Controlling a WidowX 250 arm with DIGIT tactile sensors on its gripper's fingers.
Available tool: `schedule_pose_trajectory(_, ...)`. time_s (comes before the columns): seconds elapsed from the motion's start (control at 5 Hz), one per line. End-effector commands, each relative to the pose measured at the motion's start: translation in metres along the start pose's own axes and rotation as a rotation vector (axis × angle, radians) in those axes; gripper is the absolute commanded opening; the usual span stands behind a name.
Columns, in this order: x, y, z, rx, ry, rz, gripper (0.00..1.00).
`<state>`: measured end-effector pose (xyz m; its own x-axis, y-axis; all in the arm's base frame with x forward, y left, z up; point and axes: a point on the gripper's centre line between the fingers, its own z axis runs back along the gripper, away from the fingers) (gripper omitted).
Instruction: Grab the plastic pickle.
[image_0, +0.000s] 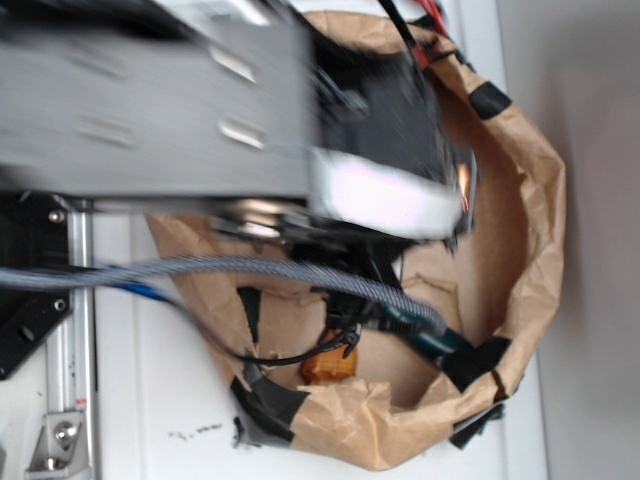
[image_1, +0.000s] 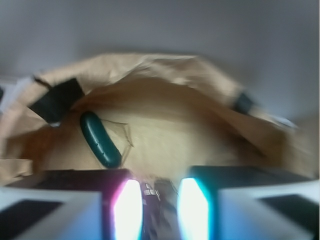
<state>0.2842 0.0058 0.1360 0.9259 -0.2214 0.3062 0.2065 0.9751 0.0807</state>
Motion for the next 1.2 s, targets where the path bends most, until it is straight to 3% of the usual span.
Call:
schedule_pose_trajectory(0.0,0.011,-0.05,-0.063,-0.189,-0.072,-0.165,1.0)
schedule_pose_trajectory(0.2,0.01,-0.072,-0.075,-0.185,-0.053,-0.21,1.0)
schedule_pose_trajectory(0.4,0.006,-0.076,-0.105,-0.093,0.004,-0.225,1.0)
schedule_pose_trajectory(0.6,0.008,-0.068,-0.106,-0.071,0.001,-0.189,0.0)
schedule_pose_trajectory(0.8,0.006,-0.064,-0.103,-0.073,0.004,-0.182,0.0)
schedule_pose_trajectory(1.0,0.01,-0.05,-0.078,-0.061,-0.06,-0.133,0.0)
